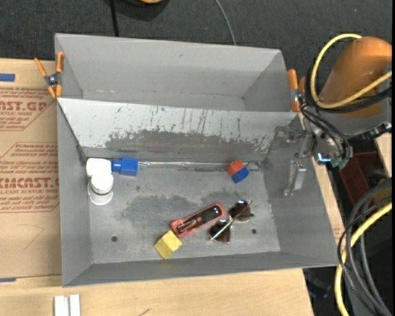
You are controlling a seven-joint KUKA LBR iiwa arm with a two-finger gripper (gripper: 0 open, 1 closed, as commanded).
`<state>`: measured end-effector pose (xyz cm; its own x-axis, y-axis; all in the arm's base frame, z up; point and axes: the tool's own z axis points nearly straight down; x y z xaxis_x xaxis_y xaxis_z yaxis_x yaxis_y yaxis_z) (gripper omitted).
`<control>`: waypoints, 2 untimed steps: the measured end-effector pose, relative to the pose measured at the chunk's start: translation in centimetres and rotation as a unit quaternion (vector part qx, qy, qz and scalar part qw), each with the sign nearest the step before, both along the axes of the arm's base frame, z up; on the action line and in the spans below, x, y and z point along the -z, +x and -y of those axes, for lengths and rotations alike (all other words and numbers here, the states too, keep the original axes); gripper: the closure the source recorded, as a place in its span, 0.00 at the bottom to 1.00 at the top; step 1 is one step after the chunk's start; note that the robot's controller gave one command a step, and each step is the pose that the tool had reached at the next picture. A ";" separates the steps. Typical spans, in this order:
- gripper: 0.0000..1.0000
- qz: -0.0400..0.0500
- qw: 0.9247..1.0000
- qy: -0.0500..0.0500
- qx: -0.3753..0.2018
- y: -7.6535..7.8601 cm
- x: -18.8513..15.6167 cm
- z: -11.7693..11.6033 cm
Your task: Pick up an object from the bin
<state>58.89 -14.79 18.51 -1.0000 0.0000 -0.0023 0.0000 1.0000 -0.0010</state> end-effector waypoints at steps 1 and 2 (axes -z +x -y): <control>0.00 0.002 1.000 -0.001 -0.014 -1.4 4.6 -1.6; 0.00 0.001 1.000 0.000 0.012 -1.2 9.6 -5.9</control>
Offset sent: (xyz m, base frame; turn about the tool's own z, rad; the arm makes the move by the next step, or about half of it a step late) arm -0.0104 0.0638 -0.1004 0.0252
